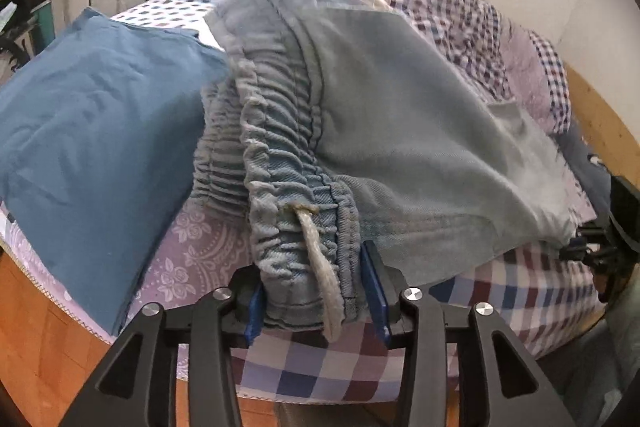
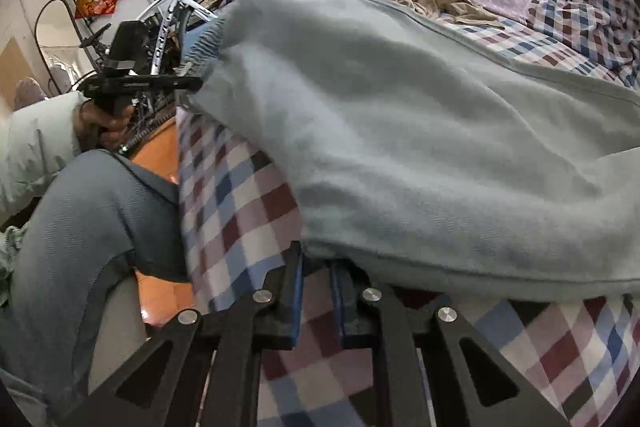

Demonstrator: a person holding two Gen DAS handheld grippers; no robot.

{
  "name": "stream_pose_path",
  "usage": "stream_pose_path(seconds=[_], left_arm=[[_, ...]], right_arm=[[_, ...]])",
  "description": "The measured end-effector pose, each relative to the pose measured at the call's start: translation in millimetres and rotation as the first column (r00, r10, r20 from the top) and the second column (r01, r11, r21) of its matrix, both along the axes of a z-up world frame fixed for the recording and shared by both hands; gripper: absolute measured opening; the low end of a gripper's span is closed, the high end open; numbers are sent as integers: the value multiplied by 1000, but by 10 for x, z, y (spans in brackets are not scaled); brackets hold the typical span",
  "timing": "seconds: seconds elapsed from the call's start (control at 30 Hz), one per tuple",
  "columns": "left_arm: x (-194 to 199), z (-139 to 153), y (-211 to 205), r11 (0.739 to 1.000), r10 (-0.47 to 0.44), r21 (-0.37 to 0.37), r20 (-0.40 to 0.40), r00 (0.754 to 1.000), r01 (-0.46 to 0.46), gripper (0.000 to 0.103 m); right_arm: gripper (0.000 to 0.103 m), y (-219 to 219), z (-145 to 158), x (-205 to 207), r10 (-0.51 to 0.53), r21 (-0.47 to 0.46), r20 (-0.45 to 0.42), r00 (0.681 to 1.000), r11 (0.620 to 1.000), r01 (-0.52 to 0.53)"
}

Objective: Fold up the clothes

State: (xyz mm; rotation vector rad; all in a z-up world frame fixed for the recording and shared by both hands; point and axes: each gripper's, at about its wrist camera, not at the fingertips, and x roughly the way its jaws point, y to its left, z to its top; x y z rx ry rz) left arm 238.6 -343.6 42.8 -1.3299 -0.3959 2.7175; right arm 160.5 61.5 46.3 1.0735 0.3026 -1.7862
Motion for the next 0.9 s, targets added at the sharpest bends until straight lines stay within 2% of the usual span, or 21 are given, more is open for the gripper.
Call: stream_pose_path(seconds=[0.1, 0.23, 0.3, 0.4, 0.47, 0.53, 0.57, 0.63, 0.77, 0.8, 0.9], left_arm=[[23, 28, -39, 1000, 3, 18, -13, 1000, -3, 53], [104, 43, -111, 997, 38, 73, -15, 999, -37, 56], [170, 68, -152, 993, 74, 92, -23, 997, -71, 56], [363, 151, -283, 976, 147, 174, -78, 986, -132, 56], [480, 194, -386, 957, 205, 231, -116, 972, -175, 57], [564, 213, -461, 939, 253, 276, -157, 955, -203, 64], [564, 193, -479, 933, 269, 290, -160, 950, -215, 68], [491, 101, -502, 922, 265, 320, -120, 957, -215, 69], [356, -48, -536, 907, 241, 370, -58, 969, -203, 69], [332, -57, -539, 906, 231, 375, -55, 971, -195, 69], [221, -74, -503, 928, 224, 307, -12, 974, -210, 68]], right_arm=[[12, 143, 123, 28, 9, -17, 2, 1000, 1000, -9], [14, 213, 272, 66, -18, -60, -36, 999, 998, 16], [14, 194, 362, 69, -55, -101, -75, 996, 994, 47], [18, 139, 460, 17, -144, -172, -124, 982, 978, 122], [25, 102, 507, -8, -204, -242, -123, 971, 955, 170], [37, 49, 522, -32, -237, -309, -90, 967, 930, 199], [41, -4, 499, -40, -243, -314, -80, 967, 927, 207], [43, -146, 410, -61, -247, -288, -62, 967, 932, 219], [43, -445, -6, -150, -229, -71, -27, 973, 971, 226], [43, -481, -78, -170, -225, -42, -21, 974, 974, 224], [43, -499, -85, -196, -216, -34, -15, 976, 976, 216]])
